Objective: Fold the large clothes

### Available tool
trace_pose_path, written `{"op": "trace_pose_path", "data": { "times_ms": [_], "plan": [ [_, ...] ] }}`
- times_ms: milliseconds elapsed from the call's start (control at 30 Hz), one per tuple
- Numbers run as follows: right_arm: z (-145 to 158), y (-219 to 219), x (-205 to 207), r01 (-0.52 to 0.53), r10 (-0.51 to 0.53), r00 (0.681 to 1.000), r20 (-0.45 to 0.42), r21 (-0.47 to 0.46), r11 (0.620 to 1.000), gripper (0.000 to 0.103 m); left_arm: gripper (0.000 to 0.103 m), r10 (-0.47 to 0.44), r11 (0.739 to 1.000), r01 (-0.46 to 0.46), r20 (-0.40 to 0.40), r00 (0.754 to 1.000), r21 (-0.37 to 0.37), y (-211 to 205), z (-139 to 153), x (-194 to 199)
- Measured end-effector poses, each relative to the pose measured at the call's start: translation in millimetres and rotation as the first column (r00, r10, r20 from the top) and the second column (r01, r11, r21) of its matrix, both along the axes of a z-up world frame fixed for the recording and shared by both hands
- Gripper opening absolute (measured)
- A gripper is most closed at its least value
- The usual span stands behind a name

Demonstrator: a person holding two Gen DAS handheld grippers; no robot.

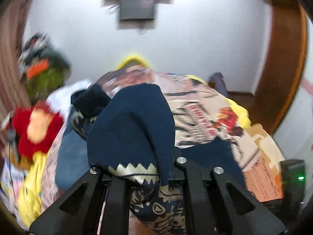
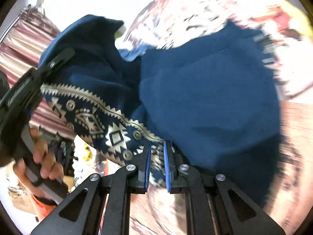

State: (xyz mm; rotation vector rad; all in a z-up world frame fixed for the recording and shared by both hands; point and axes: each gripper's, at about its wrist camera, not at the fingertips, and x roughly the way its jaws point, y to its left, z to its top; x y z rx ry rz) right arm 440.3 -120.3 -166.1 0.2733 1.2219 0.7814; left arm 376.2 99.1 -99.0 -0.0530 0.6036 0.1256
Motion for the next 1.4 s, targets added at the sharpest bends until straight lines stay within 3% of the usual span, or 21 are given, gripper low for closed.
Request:
{"op": "trace_pose_path", "data": {
  "times_ms": [167, 300, 467, 667, 700, 767, 867, 933, 1000, 1067, 1167, 1300, 1400],
  "plan": [
    [33, -83, -11, 0.172, -0.157, 0.974, 0.166, -0.083, 0.982, 0.008, 0.009, -0.212, 0.977, 0.212, -0.053, 0.976, -0.009, -81, -12, 16],
    [43, -148, -20, 0.287, -0.249, 0.942, 0.224, -0.154, 0.945, 0.008, 0.009, -0.354, 0.934, 0.357, -0.152, 0.923, -0.009, -135, -47, 10],
    [36, -194, -35, 0.313, -0.259, 0.936, 0.24, -0.224, 0.923, 0.008, 0.009, -0.43, 0.896, 0.443, -0.244, 0.869, -0.001, -158, -83, -11],
    [30, -199, -47, 0.272, -0.194, 0.942, 0.273, -0.29, 0.917, 0.008, 0.013, -0.497, 0.846, 0.532, -0.296, 0.815, 0.043, -164, -95, -54],
    [31, -196, -50, 0.265, -0.18, 0.942, 0.284, -0.297, 0.917, 0.008, 0.017, -0.505, 0.839, 0.541, -0.303, 0.809, 0.047, -166, -95, -58],
    [37, -193, -57, 0.245, -0.151, 0.94, 0.307, -0.297, 0.923, 0.008, 0.043, -0.528, 0.825, 0.564, -0.319, 0.787, 0.027, -166, -94, -69],
    [49, -181, -61, 0.223, -0.124, 0.935, 0.334, -0.277, 0.935, 0.008, 0.065, -0.549, 0.814, 0.58, -0.309, 0.776, 0.011, -165, -88, -83],
    [64, -172, -64, 0.209, -0.105, 0.926, 0.363, -0.26, 0.943, 0.008, 0.067, -0.551, 0.812, 0.583, -0.294, 0.781, 0.028, -161, -79, -94],
    [78, -162, -69, 0.194, -0.085, 0.915, 0.393, -0.249, 0.949, 0.008, 0.077, -0.531, 0.822, 0.566, -0.275, 0.801, 0.062, -153, -67, -103],
    [91, -151, -72, 0.173, -0.062, 0.907, 0.417, -0.234, 0.957, 0.008, 0.091, -0.489, 0.85, 0.518, -0.229, 0.842, 0.091, -137, -54, -109],
    [103, -130, -74, 0.131, -0.026, 0.898, 0.439, -0.21, 0.969, 0.008, 0.093, -0.421, 0.889, 0.444, -0.187, 0.888, 0.11, -112, -40, -107],
    [91, -97, -71, 0.076, 0.026, 0.906, 0.424, -0.223, 0.972, 0.008, 0.097, -0.282, 0.945, 0.305, -0.179, 0.943, 0.116, -65, -42, -83],
    [58, -75, -63, 0.048, 0.068, 0.929, 0.363, -0.301, 0.952, 0.008, 0.097, -0.212, 0.968, 0.239, -0.266, 0.94, 0.072, -35, -70, -56]
  ]
}}
